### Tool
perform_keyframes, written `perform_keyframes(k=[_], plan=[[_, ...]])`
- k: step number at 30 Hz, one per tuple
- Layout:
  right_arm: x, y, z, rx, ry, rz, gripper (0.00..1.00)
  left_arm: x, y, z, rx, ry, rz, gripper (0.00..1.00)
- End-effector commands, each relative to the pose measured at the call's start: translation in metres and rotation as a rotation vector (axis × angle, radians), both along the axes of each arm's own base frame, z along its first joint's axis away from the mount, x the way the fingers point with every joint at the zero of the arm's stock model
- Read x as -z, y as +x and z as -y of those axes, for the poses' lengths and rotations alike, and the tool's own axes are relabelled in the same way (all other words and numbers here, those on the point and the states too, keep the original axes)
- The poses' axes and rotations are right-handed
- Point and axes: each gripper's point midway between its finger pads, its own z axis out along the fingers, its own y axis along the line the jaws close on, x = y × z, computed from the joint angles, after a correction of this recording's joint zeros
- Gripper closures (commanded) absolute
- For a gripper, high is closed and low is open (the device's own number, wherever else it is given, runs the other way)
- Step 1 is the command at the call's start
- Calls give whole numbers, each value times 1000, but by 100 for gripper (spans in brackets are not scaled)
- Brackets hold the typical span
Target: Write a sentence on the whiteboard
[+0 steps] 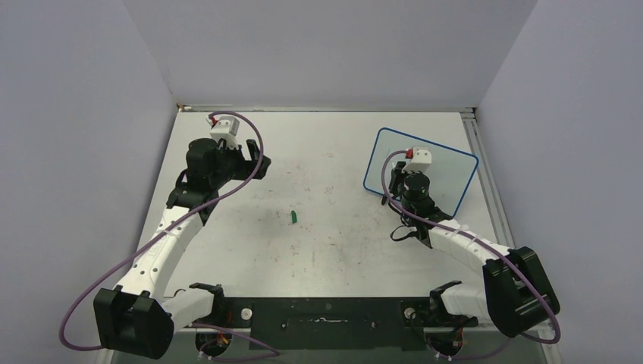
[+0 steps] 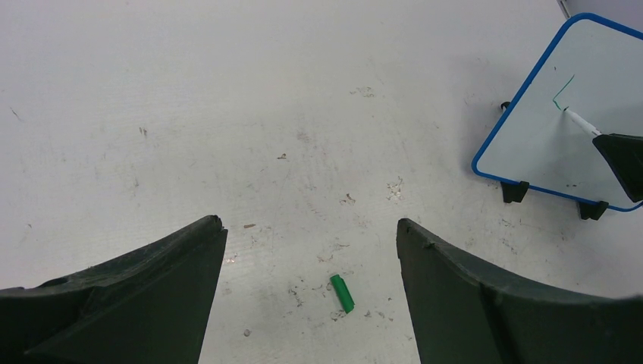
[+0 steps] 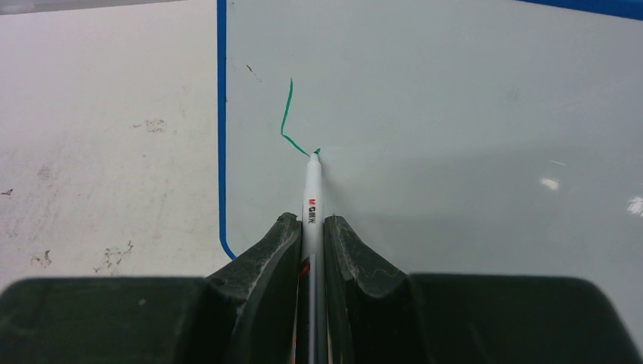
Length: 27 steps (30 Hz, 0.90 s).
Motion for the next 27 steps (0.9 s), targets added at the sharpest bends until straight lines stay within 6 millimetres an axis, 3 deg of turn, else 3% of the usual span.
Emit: perform_keyframes(k=[1,16,27], plan=[[-29,15,-4,-5,23,89,95,-12,0,0,12,0,45,19],[-10,3,3,8,-3,39,95,-13,-1,0,14,-1,48,19],[-7,-3,12,44,-12,27,95,-15,-1,0,17,-2,52,19]])
